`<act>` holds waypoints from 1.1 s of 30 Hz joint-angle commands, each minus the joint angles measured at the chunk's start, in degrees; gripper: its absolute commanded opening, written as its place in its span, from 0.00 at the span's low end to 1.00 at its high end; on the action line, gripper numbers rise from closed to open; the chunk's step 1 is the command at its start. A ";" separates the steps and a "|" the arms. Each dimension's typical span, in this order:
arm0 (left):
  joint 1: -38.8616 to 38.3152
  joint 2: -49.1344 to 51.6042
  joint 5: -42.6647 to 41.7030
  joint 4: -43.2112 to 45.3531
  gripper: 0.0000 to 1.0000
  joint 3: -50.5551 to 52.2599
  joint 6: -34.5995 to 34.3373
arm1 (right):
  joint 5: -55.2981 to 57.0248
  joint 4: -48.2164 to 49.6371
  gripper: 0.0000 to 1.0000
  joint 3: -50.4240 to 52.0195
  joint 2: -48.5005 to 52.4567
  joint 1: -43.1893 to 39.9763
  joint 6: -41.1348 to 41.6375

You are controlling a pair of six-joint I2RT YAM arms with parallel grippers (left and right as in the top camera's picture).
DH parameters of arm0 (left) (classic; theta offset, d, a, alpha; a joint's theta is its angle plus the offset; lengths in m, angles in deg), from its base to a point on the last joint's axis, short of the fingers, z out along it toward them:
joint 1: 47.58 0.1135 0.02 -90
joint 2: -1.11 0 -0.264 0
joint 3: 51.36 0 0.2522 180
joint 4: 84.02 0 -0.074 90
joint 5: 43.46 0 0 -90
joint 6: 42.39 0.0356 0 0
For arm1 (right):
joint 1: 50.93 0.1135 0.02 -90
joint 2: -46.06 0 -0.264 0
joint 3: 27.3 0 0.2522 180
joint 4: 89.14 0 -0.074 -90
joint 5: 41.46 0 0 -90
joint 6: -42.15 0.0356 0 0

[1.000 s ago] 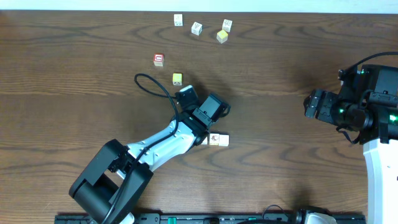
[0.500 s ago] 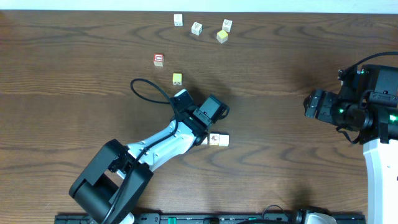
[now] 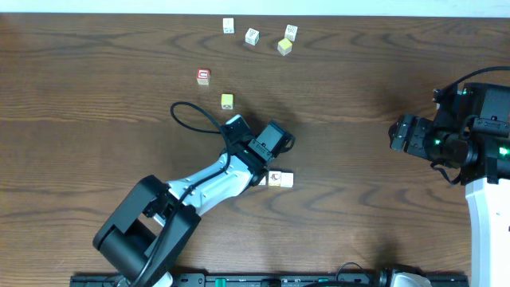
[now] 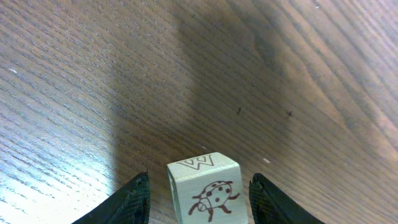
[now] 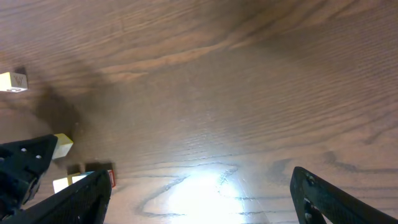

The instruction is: Lift 4 blocks

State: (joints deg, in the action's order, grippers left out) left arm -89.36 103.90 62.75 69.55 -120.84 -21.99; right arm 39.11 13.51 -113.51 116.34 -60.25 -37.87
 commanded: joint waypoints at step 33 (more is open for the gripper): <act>-0.17 -16.26 6.58 -20.70 0.22 0.46 30.53 | -0.52 -0.02 0.89 0.35 -0.09 -0.33 -0.68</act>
State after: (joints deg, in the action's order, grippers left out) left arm -89.36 89.54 67.55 49.23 -121.98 5.64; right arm 39.09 13.53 -113.40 116.34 -60.25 -37.87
